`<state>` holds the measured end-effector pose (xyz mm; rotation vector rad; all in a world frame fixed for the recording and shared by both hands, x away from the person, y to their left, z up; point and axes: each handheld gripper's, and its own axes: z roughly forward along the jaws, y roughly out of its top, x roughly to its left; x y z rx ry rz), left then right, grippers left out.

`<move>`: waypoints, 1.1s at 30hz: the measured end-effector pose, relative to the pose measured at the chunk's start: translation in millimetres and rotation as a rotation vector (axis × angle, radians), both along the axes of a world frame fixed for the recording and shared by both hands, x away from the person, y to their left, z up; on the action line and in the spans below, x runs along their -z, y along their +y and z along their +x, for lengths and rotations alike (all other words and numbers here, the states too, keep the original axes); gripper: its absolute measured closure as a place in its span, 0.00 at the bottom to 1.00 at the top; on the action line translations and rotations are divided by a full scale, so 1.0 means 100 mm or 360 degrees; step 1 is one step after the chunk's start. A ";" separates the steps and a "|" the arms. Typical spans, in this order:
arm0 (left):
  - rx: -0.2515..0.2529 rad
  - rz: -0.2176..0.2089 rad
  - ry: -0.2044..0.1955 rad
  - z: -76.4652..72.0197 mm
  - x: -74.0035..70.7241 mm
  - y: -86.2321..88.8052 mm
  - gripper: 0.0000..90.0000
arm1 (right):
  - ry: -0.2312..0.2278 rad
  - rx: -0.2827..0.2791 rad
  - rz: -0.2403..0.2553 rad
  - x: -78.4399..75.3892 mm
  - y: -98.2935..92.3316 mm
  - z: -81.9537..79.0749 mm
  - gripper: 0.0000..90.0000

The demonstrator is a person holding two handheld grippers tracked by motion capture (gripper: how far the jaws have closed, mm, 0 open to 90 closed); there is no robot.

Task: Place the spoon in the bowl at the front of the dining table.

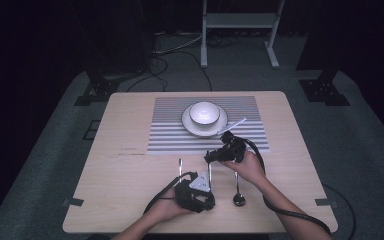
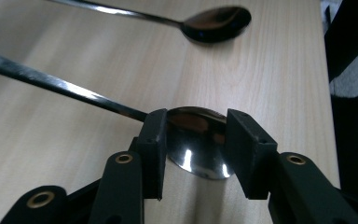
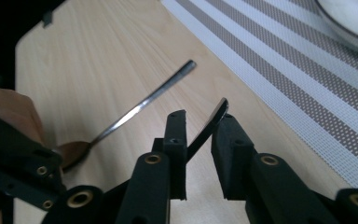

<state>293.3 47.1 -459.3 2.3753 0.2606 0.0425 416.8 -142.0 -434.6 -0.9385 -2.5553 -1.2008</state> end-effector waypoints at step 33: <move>-0.0074 -0.0207 0.0042 0.05 -0.21 0.20 0.21 | -0.0066 0.0162 0.0237 -0.72 -0.19 0.24 0.98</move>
